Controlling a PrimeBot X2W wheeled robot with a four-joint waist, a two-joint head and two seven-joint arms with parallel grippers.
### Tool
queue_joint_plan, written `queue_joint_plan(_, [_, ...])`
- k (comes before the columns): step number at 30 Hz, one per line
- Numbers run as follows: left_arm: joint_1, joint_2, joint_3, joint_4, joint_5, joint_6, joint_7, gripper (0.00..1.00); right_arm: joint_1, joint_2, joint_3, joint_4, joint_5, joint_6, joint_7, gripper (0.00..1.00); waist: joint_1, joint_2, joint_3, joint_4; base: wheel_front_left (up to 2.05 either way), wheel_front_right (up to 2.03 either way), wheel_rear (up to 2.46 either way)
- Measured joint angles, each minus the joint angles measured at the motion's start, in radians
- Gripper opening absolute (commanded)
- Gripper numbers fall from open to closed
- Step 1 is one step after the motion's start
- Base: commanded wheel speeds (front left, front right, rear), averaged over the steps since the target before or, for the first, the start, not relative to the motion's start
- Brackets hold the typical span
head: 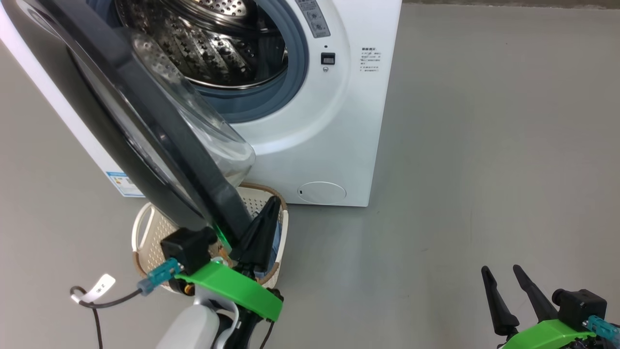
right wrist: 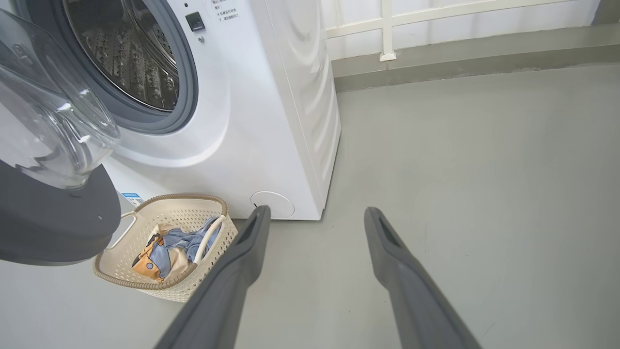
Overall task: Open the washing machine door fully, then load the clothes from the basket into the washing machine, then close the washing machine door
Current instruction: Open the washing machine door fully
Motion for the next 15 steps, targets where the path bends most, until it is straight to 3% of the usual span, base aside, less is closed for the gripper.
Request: queue_joint_plan(15, [0.060, -0.023, 0.079, -0.037, 0.041, -0.021, 0.000, 0.00, 0.000, -0.001, 0.002, -0.004, 0.000, 0.000, 0.000, 1.00, 0.0000, 0.0000, -0.009, 0.020, 0.00, 0.00, 0.00])
